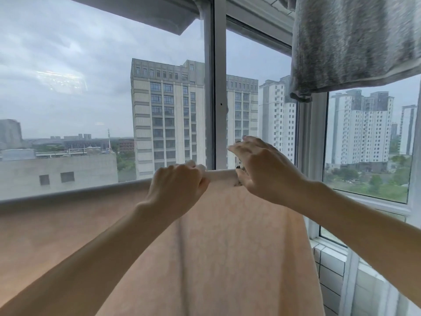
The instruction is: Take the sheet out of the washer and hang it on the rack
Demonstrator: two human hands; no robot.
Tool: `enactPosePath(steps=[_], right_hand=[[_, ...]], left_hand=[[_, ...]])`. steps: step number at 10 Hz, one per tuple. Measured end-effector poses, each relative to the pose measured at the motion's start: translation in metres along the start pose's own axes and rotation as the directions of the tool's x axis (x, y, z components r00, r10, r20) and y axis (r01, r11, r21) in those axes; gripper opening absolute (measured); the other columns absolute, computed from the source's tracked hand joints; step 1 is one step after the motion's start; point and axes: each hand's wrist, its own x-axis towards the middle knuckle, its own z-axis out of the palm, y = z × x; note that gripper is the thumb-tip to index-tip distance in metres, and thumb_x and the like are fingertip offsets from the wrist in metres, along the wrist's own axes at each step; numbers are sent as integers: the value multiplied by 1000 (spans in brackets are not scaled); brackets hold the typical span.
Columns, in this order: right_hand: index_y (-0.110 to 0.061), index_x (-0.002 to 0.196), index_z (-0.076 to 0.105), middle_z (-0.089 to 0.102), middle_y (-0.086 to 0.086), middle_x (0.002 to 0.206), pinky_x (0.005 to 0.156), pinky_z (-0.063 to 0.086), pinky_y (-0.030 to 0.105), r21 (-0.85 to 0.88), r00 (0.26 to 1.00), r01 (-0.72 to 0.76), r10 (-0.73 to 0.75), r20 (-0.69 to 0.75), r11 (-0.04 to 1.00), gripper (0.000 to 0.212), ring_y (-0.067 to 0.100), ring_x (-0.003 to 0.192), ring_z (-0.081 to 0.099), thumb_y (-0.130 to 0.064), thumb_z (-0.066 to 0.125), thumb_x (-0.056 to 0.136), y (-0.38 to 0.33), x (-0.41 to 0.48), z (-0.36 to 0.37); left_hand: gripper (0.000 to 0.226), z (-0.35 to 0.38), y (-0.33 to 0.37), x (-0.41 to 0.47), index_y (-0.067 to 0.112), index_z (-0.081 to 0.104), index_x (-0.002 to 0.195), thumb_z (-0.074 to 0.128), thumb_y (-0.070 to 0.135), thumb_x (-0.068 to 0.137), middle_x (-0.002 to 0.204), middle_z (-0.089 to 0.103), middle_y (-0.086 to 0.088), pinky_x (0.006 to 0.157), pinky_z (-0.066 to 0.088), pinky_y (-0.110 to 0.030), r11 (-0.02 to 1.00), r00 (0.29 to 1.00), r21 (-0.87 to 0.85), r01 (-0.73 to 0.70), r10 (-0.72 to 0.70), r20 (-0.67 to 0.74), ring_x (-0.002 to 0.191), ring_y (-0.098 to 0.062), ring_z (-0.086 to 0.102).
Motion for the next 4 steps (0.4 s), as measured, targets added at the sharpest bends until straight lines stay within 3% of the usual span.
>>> enactPosePath(steps=[1, 2, 3, 4], right_hand=[[-11, 133, 49, 55, 8, 134, 112, 28, 33, -19, 999, 34, -34, -5, 999, 44, 23, 134, 39, -24, 56, 91, -23, -17, -5], [-10, 130, 51, 59, 10, 126, 109, 34, 35, 4, 998, 64, -64, 23, 998, 44, 24, 125, 47, -25, 59, 90, -48, -35, -11], [-11, 127, 55, 61, 10, 122, 104, 39, 35, 49, 994, 93, -95, 48, 995, 41, 24, 120, 51, -25, 59, 89, -77, -60, -14], [-13, 126, 56, 62, 8, 121, 98, 44, 35, 71, 993, 77, -83, 81, 994, 39, 23, 117, 53, -26, 57, 89, -99, -85, -17]], left_hand=[[30, -20, -19, -27, 25, 62, 104, 41, 45, 99, 86, 64, 10, 63, 49, -28, 999, 999, 27, 45, -45, -15, 71, -14, 64], [25, -41, -41, -58, 22, 62, 116, 47, 34, 99, 98, 67, 4, 74, 52, -36, 988, 995, 118, 103, -103, -4, 87, -21, 66], [40, -69, -62, -99, 19, 56, 132, 54, 11, 93, 114, 66, -3, 85, 50, -42, 954, 981, 236, 183, -193, 21, 101, -27, 62], [48, -93, -74, -139, 12, 57, 132, 57, 0, 86, 128, 61, -8, 94, 45, -45, 931, 966, 259, 256, -257, -29, 115, -32, 57]])
